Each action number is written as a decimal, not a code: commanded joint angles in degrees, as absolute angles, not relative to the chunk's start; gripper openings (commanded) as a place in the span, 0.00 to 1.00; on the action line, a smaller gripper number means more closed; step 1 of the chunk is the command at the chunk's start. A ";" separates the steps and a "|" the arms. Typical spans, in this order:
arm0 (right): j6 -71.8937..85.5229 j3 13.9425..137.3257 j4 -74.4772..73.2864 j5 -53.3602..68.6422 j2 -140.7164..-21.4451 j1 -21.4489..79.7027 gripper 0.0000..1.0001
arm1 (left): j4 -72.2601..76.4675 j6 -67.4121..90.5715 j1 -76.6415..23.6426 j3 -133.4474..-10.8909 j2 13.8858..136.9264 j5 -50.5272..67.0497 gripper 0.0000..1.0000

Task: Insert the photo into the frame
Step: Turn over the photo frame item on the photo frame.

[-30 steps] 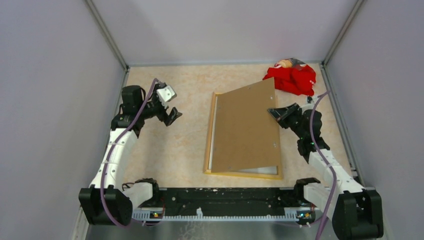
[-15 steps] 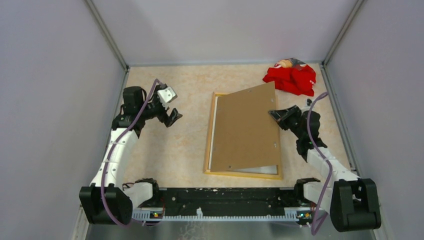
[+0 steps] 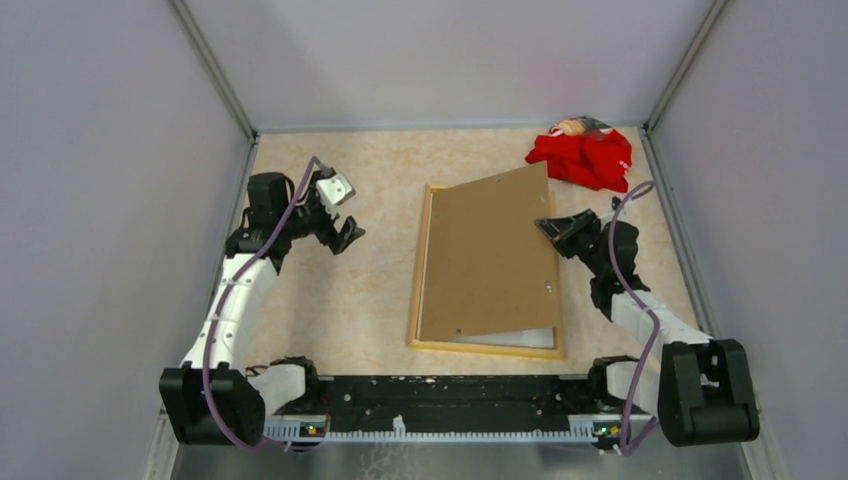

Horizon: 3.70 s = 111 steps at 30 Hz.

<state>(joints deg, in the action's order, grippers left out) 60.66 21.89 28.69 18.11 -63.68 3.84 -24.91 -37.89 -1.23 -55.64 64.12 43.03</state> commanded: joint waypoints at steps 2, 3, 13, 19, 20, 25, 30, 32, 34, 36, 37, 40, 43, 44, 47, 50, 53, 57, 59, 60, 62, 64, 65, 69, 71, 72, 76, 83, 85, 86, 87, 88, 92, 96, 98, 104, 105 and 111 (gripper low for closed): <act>61.54 20.42 37.27 20.16 -65.04 3.25 0.00 | -24.39 -38.46 -1.27 -55.76 64.73 44.70 0.90; 61.57 20.05 37.83 20.60 -65.51 3.23 0.00 | -24.43 -38.46 -1.29 -55.78 64.71 44.72 0.90; 57.42 21.96 35.37 19.98 -66.35 3.25 0.00 | -24.60 -38.27 -1.25 -55.88 64.67 45.00 0.90; 56.78 22.86 35.45 17.47 -64.06 3.25 0.00 | -24.78 -37.94 -1.31 -56.16 64.76 44.88 0.90; 56.59 22.85 35.18 17.07 -63.73 3.25 0.00 | -24.73 -38.05 -1.27 -56.16 64.77 44.94 0.90; 56.18 22.55 35.19 16.61 -63.47 3.24 0.00 | -24.84 -38.10 -1.26 -55.90 64.86 45.20 0.90; 55.74 22.00 36.67 16.79 -64.37 3.25 0.00 | -24.86 -38.03 -1.24 -55.81 64.91 45.27 0.90; 55.10 21.79 37.13 16.49 -64.38 3.25 0.00 | -24.98 -38.08 -1.32 -55.68 64.86 45.31 0.90; 54.65 21.42 38.42 16.07 -64.46 3.24 0.00 | -25.13 -38.13 -1.28 -55.56 64.88 45.27 0.90; 54.66 20.75 40.65 15.56 -64.59 3.25 0.00 | -25.14 -38.15 -1.32 -55.47 64.87 45.38 0.90; 54.82 20.34 41.83 15.22 -64.72 3.25 0.00 | -25.18 -38.11 -1.31 -55.46 64.89 45.45 0.90; 55.33 19.09 45.08 14.47 -65.37 3.25 0.00 | -25.16 -38.03 -1.27 -55.62 65.00 45.69 0.90; 55.76 18.72 46.48 14.79 -66.35 3.25 0.00 | -25.50 -38.10 -1.30 -55.72 64.90 45.49 0.90; 55.79 18.50 47.11 14.97 -66.63 3.20 0.00 | -25.49 -38.06 -1.30 -55.78 64.85 45.43 0.90; 56.37 18.11 48.31 15.48 -67.87 3.25 0.00 | -25.81 -38.27 -1.31 -55.72 64.65 45.35 0.90; 56.87 17.71 49.71 16.26 -69.37 3.25 0.00 | -25.79 -38.50 -1.30 -55.64 64.52 45.42 0.90; 56.78 17.69 50.18 17.38 -70.85 3.47 0.00 | -25.93 -38.32 -1.31 -55.87 64.81 45.56 0.90; 54.94 18.78 47.96 17.40 -71.45 4.93 0.00 | -25.87 -38.30 -1.32 -55.98 64.88 45.64 0.90; 53.94 19.58 45.09 16.26 -71.25 5.91 0.00 | -25.95 -38.32 -1.32 -55.99 64.94 45.74 0.90; 53.50 19.75 43.88 15.55 -70.99 6.36 0.00 | -25.89 -38.32 -1.27 -55.99 64.95 45.64 0.90; 52.89 19.82 42.35 13.04 -70.21 7.32 0.00 | -25.86 -38.24 -1.24 -55.99 64.95 45.74 0.90; 52.55 19.72 40.79 10.31 -69.18 8.37 0.00 | -25.93 -38.25 -1.25 -55.82 64.95 45.63 0.90; 52.49 19.51 39.89 8.56 -68.45 9.01 0.00 | -25.91 -38.21 -1.26 -55.74 65.00 45.73 0.90; 52.19 17.87 39.22 1.93 -65.57 11.40 0.00 | -25.85 -38.38 -1.28 -55.46 64.77 45.78 0.90; 52.21 16.48 39.62 0.36 -64.37 11.91 0.00 | -25.88 -38.48 -1.25 -55.38 64.65 45.79 0.90; 52.21 15.97 40.01 -1.19 -63.74 12.15 0.00 | -25.93 -38.56 -1.27 -55.37 64.68 45.79 0.90; 51.10 15.46 39.93 -3.02 -63.39 13.43 0.00 | -26.06 -38.68 -1.25 -55.21 64.68 46.01 0.90; 47.25 16.44 38.35 -0.76 -65.59 14.59 0.01 | -26.54 -39.11 -1.28 -54.96 64.53 46.31 0.92; 45.75 17.64 37.12 0.56 -66.38 14.59 0.11 | -26.62 -39.28 -1.23 -54.85 64.46 46.22 0.93; 45.18 18.38 36.42 1.94 -66.79 14.60 0.21 | -26.63 -39.40 -1.27 -54.84 64.41 46.20 0.93; 44.65 19.28 35.45 3.16 -67.09 14.59 0.35 | -26.60 -39.45 -1.29 -54.77 64.34 46.15 0.93; 44.14 20.42 33.43 4.03 -67.26 14.62 0.46 | -26.57 -39.48 -1.29 -54.76 64.36 46.36 0.93; 41.23 24.36 26.53 4.76 -67.54 14.77 0.66 | -26.61 -39.45 -1.29 -54.67 64.35 46.75 0.94; 36.79 30.67 13.84 3.24 -68.58 15.74 0.89 | -26.61 -39.42 -1.24 -54.35 64.40 46.77 0.94; 33.49 35.00 7.34 1.42 -69.57 17.36 0.98 | -26.57 -39.46 -1.28 -54.15 64.42 46.88 0.95; 28.48 43.54 -6.22 -2.87 -73.93 20.40 0.99 | -26.51 -39.20 -1.25 -54.31 64.37 47.04 0.96; 27.76 44.76 -8.39 -3.71 -74.86 20.97 0.99 | -26.50 -39.13 -1.31 -54.32 64.34 47.07 0.96; 26.84 49.65 -17.03 -7.82 -78.46 21.71 0.99 | -26.83 -39.05 -1.23 -54.47 64.63 46.76 0.96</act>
<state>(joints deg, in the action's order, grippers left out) 29.21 44.97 -9.37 -4.14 -77.32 20.86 -27.22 -38.92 -1.23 -54.24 64.79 45.36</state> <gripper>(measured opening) 0.985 0.959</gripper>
